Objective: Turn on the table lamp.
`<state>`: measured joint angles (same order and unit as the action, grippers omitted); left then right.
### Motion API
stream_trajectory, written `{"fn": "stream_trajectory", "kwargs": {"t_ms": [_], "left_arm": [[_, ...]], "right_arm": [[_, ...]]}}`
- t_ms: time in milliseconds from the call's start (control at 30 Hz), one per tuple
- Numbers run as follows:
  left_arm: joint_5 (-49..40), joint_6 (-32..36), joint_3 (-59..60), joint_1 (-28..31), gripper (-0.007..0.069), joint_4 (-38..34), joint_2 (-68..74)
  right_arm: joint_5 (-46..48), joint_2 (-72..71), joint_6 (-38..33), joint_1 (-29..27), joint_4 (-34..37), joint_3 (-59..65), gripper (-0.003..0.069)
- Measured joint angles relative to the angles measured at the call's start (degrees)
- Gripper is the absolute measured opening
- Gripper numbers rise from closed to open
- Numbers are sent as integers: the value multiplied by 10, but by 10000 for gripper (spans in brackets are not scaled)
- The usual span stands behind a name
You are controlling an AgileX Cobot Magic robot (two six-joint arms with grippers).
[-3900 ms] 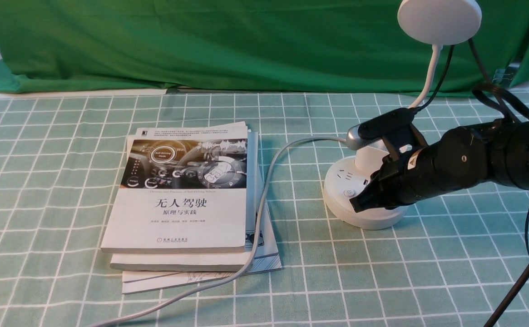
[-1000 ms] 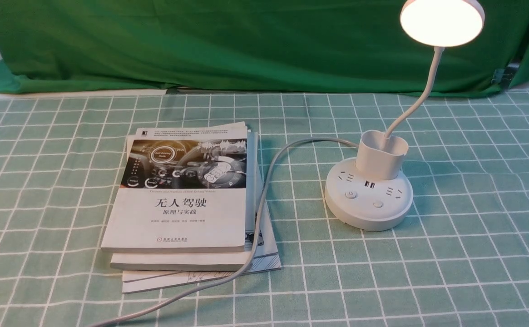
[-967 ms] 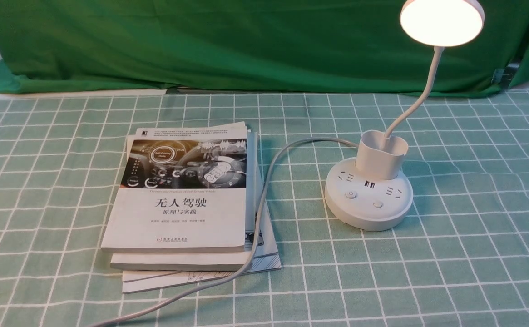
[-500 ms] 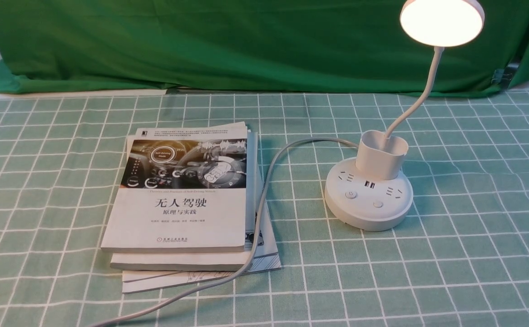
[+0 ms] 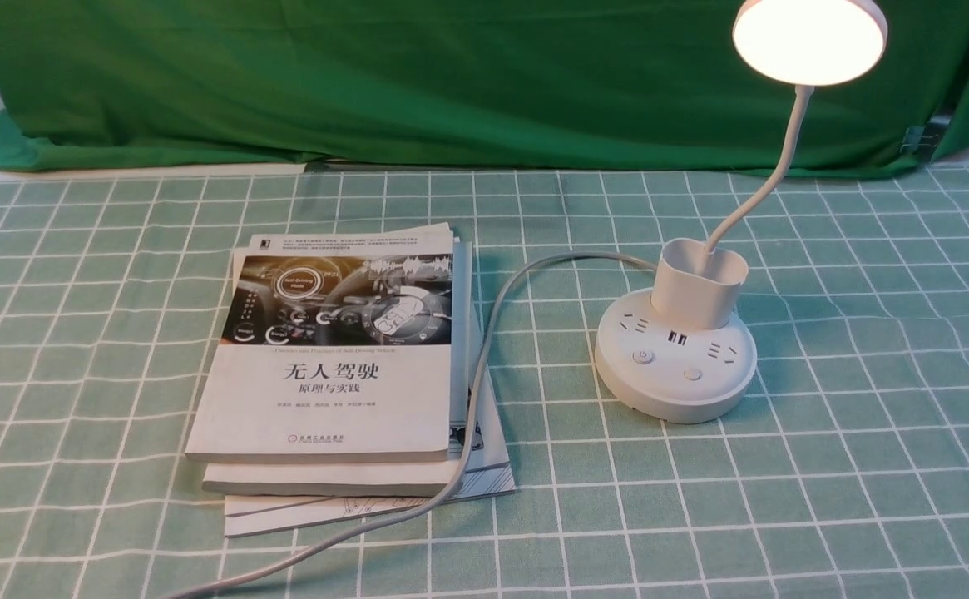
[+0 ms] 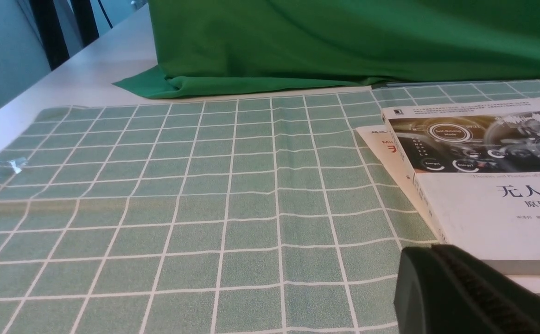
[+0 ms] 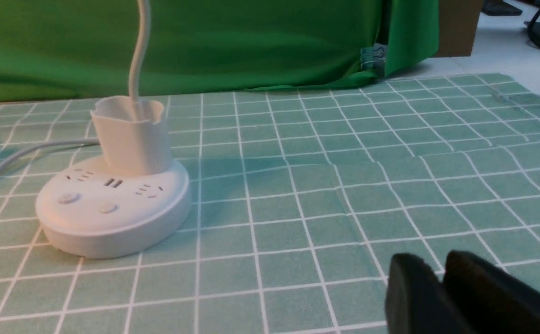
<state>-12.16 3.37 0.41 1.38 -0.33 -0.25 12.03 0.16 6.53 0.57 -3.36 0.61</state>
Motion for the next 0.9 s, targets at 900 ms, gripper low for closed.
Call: {"fn": "stream_trajectory", "kwargs": {"t_ms": [900], "left_arm": [[0, 0, 0, 0, 21, 0, 0]], "right_arm": [[1, 0, 0, 2, 0, 0, 202]]}}
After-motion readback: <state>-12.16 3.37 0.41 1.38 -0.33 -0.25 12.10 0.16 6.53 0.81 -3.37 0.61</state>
